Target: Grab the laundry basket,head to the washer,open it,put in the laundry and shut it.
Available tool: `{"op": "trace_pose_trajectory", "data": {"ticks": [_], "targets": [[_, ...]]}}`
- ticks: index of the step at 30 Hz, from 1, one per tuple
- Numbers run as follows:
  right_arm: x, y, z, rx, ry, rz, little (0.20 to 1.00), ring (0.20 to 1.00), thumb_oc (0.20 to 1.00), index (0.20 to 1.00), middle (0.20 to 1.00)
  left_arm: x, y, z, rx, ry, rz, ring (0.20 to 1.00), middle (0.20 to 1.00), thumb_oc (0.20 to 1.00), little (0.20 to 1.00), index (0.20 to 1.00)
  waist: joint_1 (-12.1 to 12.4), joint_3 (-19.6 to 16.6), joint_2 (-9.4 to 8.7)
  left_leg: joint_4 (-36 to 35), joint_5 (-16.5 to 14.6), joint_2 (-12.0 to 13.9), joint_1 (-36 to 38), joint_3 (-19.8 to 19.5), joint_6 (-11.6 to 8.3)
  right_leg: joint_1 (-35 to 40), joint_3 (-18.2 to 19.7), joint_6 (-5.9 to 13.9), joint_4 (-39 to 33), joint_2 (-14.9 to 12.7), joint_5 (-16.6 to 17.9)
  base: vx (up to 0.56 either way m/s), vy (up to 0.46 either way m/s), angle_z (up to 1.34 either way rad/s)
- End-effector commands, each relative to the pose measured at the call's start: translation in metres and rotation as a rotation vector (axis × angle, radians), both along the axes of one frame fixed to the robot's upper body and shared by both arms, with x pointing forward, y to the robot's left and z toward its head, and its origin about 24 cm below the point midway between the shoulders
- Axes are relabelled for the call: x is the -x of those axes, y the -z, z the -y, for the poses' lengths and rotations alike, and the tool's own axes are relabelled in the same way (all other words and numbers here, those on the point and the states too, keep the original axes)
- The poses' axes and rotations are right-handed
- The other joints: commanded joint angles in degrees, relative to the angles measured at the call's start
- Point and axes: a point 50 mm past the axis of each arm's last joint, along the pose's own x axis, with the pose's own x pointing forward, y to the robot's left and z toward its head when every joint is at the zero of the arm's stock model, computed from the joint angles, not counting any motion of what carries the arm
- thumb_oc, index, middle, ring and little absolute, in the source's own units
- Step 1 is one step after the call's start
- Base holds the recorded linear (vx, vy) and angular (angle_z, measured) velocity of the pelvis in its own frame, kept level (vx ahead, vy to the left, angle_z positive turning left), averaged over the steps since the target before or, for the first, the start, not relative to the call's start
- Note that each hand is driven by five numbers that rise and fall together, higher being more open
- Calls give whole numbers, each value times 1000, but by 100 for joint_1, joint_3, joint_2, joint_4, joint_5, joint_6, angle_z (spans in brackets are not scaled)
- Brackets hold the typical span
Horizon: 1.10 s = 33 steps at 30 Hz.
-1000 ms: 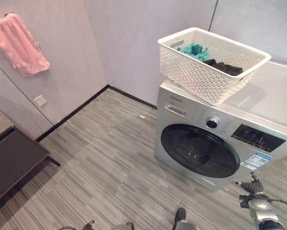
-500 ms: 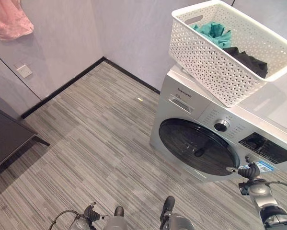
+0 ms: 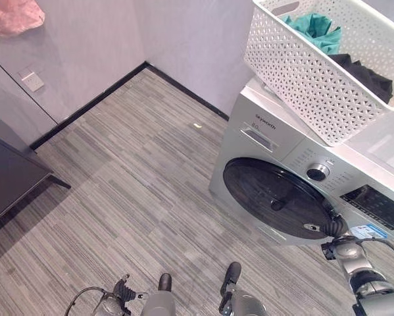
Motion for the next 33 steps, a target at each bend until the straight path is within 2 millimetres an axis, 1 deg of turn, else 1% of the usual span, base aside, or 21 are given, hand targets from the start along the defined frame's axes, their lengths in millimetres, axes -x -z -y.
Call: {"op": "trace_pose_trajectory", "data": {"ticks": [1,2,4,5,6,7,9,10,12,13,14,15,21,23,27,28,29,30,31,32,33], "targets": [[-11,-25,18,51,49,82,1000,1000,1000,1000,1000,-2,-1,-1,-31,52,-2,1000,1000,1000,1000,1000,182,150,185,-250,145,-309,231,280,359,-489,152,393,381,-263,13,3,-9,5],[-11,-25,18,51,49,82,1000,1000,1000,1000,1000,-2,-1,-1,-31,51,-1,1000,1000,1000,1000,1000,178,146,182,-252,150,-313,226,277,360,-493,150,394,380,-268,15,16,-19,6],[-12,-26,18,63,41,75,1000,1000,1000,1000,1000,-4,-2,-3,-39,47,11,1000,1000,1000,1000,1000,194,170,235,-300,185,-267,226,282,332,-522,196,384,361,-225,12,7,-17,1],[-12,-26,19,72,40,68,1000,1000,1000,1000,1000,-6,-3,-3,-40,46,17,1000,1000,1000,1000,1000,171,173,223,-307,231,-290,177,262,332,-555,194,380,344,-252,28,13,-41,0],[-12,-27,20,85,36,58,1000,1000,1000,1000,1000,-7,-3,-3,-39,45,23,1000,1000,1000,1000,1000,186,189,255,-286,194,-263,172,272,313,-559,197,371,357,-223,-4,0,-40,1],[-14,-29,20,87,33,60,1000,1000,1000,1000,1000,-9,-4,-3,-37,44,29,1000,1000,1000,1000,1000,174,198,250,-286,220,-288,137,259,315,-588,185,363,349,-246,8,21,-49,1],[-14,-33,25,117,30,47,1000,1000,1000,1000,1000,-12,-5,-1,-31,48,40,1000,1000,1000,1000,1000,195,234,302,-258,199,-266,125,260,297,-594,192,351,366,-223,-14,6,-37,0],[-16,-35,25,131,19,45,1000,1000,1000,1000,1000,-13,-5,0,-29,50,47,1000,1000,1000,1000,1000,187,242,303,-265,244,-288,88,247,296,-609,181,349,352,-251,4,-13,-37,-1],[-16,-37,26,141,16,43,1000,1000,1000,1000,1000,-14,-5,2,-23,51,49,1000,1000,1000,1000,1000,198,262,341,-269,224,-261,96,259,284,-604,173,347,357,-232,-7,-1,-36,-2],[-20,-41,26,165,-3,45,1000,1000,1000,1000,1000,-14,-5,3,-19,51,52,1000,1000,1000,1000,1000,185,279,354,-270,254,-243,81,280,268,-618,183,347,332,-213,6,0,0,0],[-20,-41,26,165,-3,45,1000,1000,1000,1000,1000,-14,-5,3,-19,51,52,1000,1000,1000,1000,1000,185,279,354,-270,254,-243,81,280,268,-617,183,347,332,-213,6,1,-45,-2],[-24,-48,28,187,-12,58,1000,1000,1000,1000,1000,-13,-4,3,-19,58,44,1000,1000,1000,1000,1000,176,278,360,-275,257,-217,68,315,253,-648,209,349,294,-188,21,5,-34,-4],[-31,-56,26,215,-39,78,1000,1000,1000,1000,1000,-15,-5,4,-18,62,48,1000,1000,1000,1000,1000,166,272,339,-295,354,-208,-25,319,232,-694,216,347,201,-181,77,-9,-34,-4],[-38,-63,24,237,-62,97,1000,1000,1000,1000,1000,-18,-5,8,-7,56,62,1000,1000,1000,1000,1000,179,291,361,-279,308,-165,-39,337,212,-672,197,340,166,-149,74,-16,-57,2],[-40,-68,27,257,-59,95,1000,1000,1000,1000,1000,-17,-4,9,-5,58,57,1000,1000,1000,1000,1000,203,293,381,-287,319,-151,-60,331,190,-647,160,342,125,-154,88,0,0,0],[-41,-70,27,261,-63,98,912,912,912,912,912,-16,-4,8,-6,57,54,1000,1000,1000,1000,1000,205,294,386,-289,321,-149,-64,337,185,-639,156,345,113,-153,93,0,0,0],[-41,-70,27,265,-63,97,912,912,912,912,912,-16,-4,8,-8,56,51,1000,1000,1000,1000,1000,213,296,385,-291,319,-148,-64,342,185,-636,154,346,105,-152,99,0,0,0],[-41,-71,28,269,-62,94,871,871,871,871,871,-15,-4,7,-9,55,50,1000,1000,1000,1000,1000,224,296,391,-298,319,-148,-64,344,183,-628,151,346,92,-152,107,0,0,0],[-42,-72,28,277,-64,96,369,369,369,369,369,-15,-4,7,-10,55,48,1000,1000,1000,1000,1000,232,295,393,-300,321,-148,-70,342,181,-627,149,347,82,-154,118,0,0,0],[-43,-74,28,288,-65,96,213,213,213,213,213,-14,-4,6,-12,54,46,1000,1000,1000,1000,1000,243,300,404,-301,331,-150,-80,335,179,-627,143,349,73,-155,124,-44,-16,1],[-47,-80,27,323,-76,115,200,200,200,200,200,-13,-3,6,-14,49,47,1000,1000,1000,1000,1000,243,321,432,-311,339,-162,-104,330,177,-638,147,354,51,-162,140,-58,-4,0]]}}
